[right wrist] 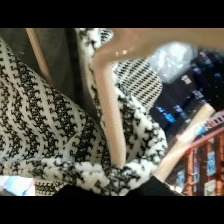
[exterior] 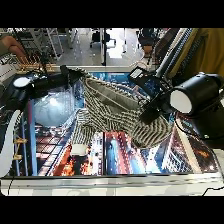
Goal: Fold the clothes and pants, and hang the long-sleeved shirts on hangers.
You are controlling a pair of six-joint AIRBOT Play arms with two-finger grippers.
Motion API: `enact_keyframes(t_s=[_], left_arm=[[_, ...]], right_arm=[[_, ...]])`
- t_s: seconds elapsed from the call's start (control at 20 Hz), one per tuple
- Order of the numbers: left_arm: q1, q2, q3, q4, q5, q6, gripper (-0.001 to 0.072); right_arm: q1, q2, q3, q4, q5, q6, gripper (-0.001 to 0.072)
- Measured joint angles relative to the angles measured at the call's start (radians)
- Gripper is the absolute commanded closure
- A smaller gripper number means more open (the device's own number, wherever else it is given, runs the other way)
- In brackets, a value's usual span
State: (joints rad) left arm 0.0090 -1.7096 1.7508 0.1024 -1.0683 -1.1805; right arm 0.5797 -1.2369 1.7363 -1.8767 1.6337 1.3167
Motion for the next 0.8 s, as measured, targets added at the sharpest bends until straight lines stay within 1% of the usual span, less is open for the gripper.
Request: enact_keyframes(t_s=[0.1,0.2,0.4,0.55,0.6,0.8], left_arm=[[0.006,0.0,0.011,0.037,-0.051,-0.023,0.0687],[0.01,0.0,0.016,0.06,-0.1,-0.035,0.0688],[0.012,0.006,0.022,0.057,-0.182,-0.048,0.0687],[0.016,0.018,0.024,0.049,-0.22,-0.051,0.0687],[0.017,0.023,0.024,0.05,-0.235,-0.051,0.0687],[0.008,0.045,0.024,0.048,-0.328,-0.047,0.0687]], right_arm=[[0.0,0.0,-0.011,-0.067,-0.018,0.005,0.0669],[0.0,-0.001,-0.022,-0.126,-0.026,-0.019,0.0669],[0.0,-0.013,-0.071,-0.188,-0.017,-0.149,0.0669],[0.0,-0.017,-0.164,-0.222,-0.027,-0.205,0.067],[0.0,-0.018,-0.199,-0.24,-0.039,-0.202,0.067],[-0.001,-0.049,-0.294,-0.296,-0.066,-0.095,0.067]])
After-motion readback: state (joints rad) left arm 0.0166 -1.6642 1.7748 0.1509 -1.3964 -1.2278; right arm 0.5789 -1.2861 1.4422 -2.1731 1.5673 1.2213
